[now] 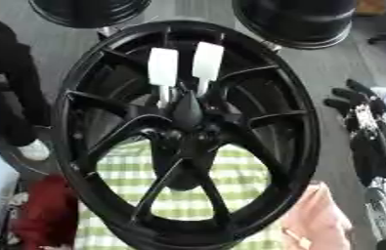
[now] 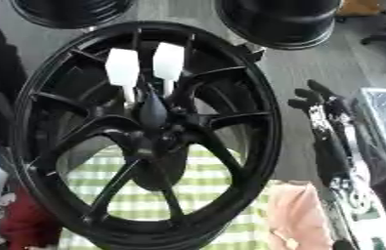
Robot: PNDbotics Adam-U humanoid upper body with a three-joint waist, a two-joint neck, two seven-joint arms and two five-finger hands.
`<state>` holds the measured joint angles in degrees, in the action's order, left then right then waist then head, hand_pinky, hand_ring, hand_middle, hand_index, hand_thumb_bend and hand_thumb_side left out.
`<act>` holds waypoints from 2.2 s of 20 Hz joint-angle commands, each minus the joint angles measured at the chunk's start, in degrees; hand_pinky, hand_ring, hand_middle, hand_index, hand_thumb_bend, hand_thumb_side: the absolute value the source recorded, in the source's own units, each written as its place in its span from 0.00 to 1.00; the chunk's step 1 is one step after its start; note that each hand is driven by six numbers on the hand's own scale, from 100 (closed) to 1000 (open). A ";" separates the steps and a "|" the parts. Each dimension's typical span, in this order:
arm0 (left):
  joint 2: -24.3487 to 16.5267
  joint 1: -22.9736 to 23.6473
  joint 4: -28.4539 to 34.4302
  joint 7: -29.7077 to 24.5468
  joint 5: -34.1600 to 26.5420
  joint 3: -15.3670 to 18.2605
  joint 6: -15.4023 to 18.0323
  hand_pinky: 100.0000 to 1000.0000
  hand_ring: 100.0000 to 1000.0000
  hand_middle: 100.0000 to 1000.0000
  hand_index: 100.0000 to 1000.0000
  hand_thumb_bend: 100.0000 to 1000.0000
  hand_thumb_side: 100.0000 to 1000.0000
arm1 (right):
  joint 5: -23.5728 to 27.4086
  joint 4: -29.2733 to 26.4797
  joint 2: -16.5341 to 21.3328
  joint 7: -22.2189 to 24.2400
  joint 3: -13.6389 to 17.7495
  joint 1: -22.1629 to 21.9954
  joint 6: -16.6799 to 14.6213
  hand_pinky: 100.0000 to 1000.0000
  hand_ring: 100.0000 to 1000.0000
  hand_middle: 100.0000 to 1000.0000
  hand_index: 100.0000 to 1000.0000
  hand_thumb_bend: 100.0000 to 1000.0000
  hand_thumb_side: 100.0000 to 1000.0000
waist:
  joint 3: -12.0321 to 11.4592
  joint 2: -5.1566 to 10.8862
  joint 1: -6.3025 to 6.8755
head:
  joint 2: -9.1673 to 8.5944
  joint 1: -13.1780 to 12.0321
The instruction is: Pull the pin out of the wheel hub.
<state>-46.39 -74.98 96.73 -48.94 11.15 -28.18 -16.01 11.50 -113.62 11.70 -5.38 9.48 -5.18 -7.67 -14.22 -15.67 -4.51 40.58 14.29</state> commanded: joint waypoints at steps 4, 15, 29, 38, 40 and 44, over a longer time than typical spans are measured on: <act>7.93 -6.47 -7.63 -3.00 4.11 -3.36 2.02 0.72 0.75 0.81 0.84 0.11 0.84 | -0.66 -0.97 0.23 -0.05 -0.10 -0.47 0.08 1.00 0.73 0.71 0.86 0.00 0.55 | -0.17 1.58 0.11 | -0.97 0.65; 21.41 -10.96 -23.26 -3.02 10.62 -4.40 6.91 0.72 0.75 0.81 0.84 0.12 0.85 | -0.07 -0.97 0.26 0.71 -0.75 -0.38 0.41 1.00 0.73 0.71 0.86 0.00 0.55 | 0.82 1.85 -0.16 | -1.27 -0.51; 28.86 -10.99 -31.53 -3.02 13.77 -4.42 8.69 0.73 0.76 0.84 0.86 0.14 0.86 | -0.24 -0.97 0.14 1.34 -1.22 -0.40 0.83 1.00 0.73 0.71 0.86 0.00 0.55 | 1.35 1.72 -0.35 | -1.31 -2.02; 30.47 -10.16 -34.46 -3.02 12.45 -5.17 8.13 0.76 0.78 0.84 0.86 0.32 0.83 | -0.13 -0.97 0.29 1.41 -1.47 0.02 1.46 1.00 0.73 0.71 0.86 0.00 0.55 | 1.79 1.41 -0.26 | -1.17 -2.50; 30.18 -10.00 -34.87 -3.02 11.76 -5.38 8.56 0.76 0.78 0.83 0.84 0.41 0.80 | -0.25 -0.97 0.31 1.49 -1.55 0.04 1.48 1.00 0.73 0.71 0.86 0.00 0.55 | 1.81 1.40 -0.24 | -1.13 -2.45; 29.58 -9.62 -35.93 -3.02 9.33 -6.11 10.51 0.77 0.78 0.82 0.81 0.48 0.81 | -0.44 -0.97 0.26 1.60 -1.66 0.00 1.48 1.00 0.73 0.71 0.86 0.00 0.55 | 1.78 1.35 -0.28 | -1.09 -2.35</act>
<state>-15.64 -83.58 60.65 -52.00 21.28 -34.42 -6.14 11.31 -113.62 11.29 -3.84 7.72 -5.35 -6.24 -12.52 -15.30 -4.96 39.89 11.89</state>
